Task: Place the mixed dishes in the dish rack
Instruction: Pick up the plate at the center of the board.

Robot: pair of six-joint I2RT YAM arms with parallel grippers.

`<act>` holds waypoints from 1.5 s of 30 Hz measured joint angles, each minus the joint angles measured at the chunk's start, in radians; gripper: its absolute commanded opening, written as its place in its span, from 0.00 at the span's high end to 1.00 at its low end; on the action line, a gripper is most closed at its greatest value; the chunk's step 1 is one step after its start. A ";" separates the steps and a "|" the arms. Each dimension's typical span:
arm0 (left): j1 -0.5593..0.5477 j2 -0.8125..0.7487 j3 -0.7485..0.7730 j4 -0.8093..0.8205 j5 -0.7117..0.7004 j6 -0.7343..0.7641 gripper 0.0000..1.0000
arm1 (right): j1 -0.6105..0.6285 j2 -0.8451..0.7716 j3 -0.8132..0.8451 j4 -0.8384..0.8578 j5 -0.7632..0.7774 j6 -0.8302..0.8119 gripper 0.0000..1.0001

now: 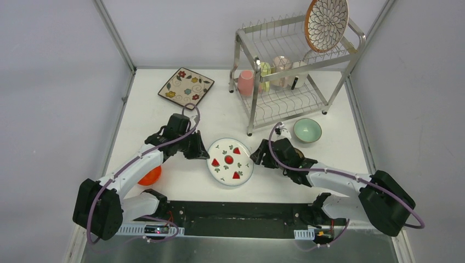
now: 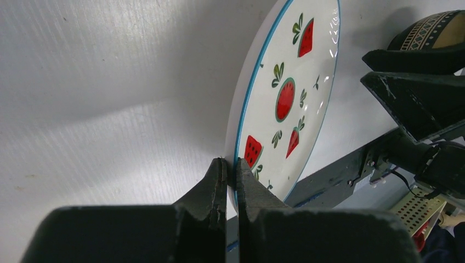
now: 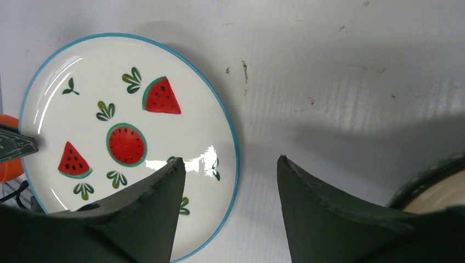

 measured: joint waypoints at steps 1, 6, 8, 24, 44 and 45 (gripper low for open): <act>0.000 -0.005 0.000 0.000 0.000 -0.002 1.00 | -0.012 0.011 0.000 0.005 -0.014 -0.001 0.36; 0.000 -0.017 0.000 0.001 -0.002 -0.003 1.00 | -0.055 0.097 0.019 0.037 -0.098 -0.027 0.37; 0.000 -0.016 -0.002 0.000 -0.010 -0.002 1.00 | -0.071 0.128 0.034 0.040 -0.137 -0.039 0.37; 0.027 0.116 -0.002 -0.013 -0.092 0.005 1.00 | -0.111 0.282 0.118 0.107 -0.369 -0.085 0.37; 0.047 0.181 -0.029 0.003 -0.117 0.032 1.00 | -0.136 0.369 0.150 0.205 -0.504 0.048 0.37; 0.047 0.181 -0.035 0.008 -0.117 0.031 1.00 | -0.135 0.369 0.150 0.207 -0.510 0.053 0.37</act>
